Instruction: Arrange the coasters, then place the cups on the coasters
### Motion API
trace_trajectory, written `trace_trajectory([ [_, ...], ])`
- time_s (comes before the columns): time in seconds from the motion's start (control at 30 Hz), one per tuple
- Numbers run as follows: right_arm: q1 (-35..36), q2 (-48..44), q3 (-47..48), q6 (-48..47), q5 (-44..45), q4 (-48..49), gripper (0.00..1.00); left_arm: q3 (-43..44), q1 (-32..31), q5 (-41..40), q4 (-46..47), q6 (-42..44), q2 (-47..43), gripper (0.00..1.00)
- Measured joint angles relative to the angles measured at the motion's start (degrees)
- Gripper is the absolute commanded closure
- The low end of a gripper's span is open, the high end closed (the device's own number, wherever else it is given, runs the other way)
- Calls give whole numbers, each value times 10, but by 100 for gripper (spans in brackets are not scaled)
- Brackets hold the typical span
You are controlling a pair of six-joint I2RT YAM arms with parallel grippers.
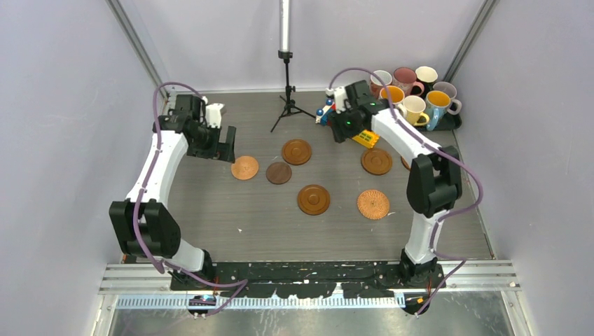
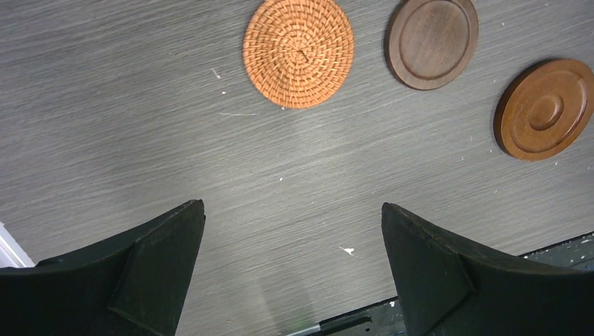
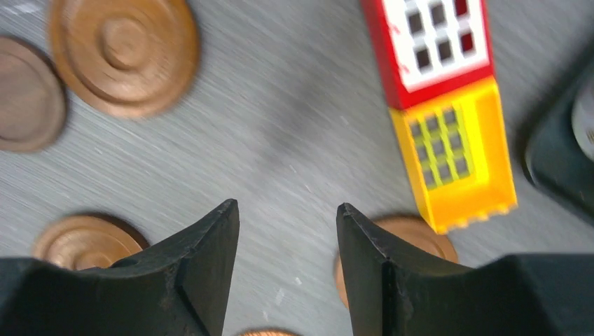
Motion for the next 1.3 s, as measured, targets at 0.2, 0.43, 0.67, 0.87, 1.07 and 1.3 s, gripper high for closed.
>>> trace_trajectory([
  [0.2,68,90,81,27,-8,36,38,-17,24,1,1,-6,-33,0],
  [0.43,107,191,137,52,0,50,35,-60,25,4,2,11,-81,0],
  [0.67,125,233,166,66,15,55,31,-75,25,9,0,40,-111,0],
  [0.87,137,253,187,69,36,68,30,-79,25,18,0,59,-113,0],
  [1.07,143,268,194,68,47,74,37,-79,25,34,0,82,-113,0],
  [1.3,144,257,169,67,58,92,50,-79,25,48,4,101,-107,0],
])
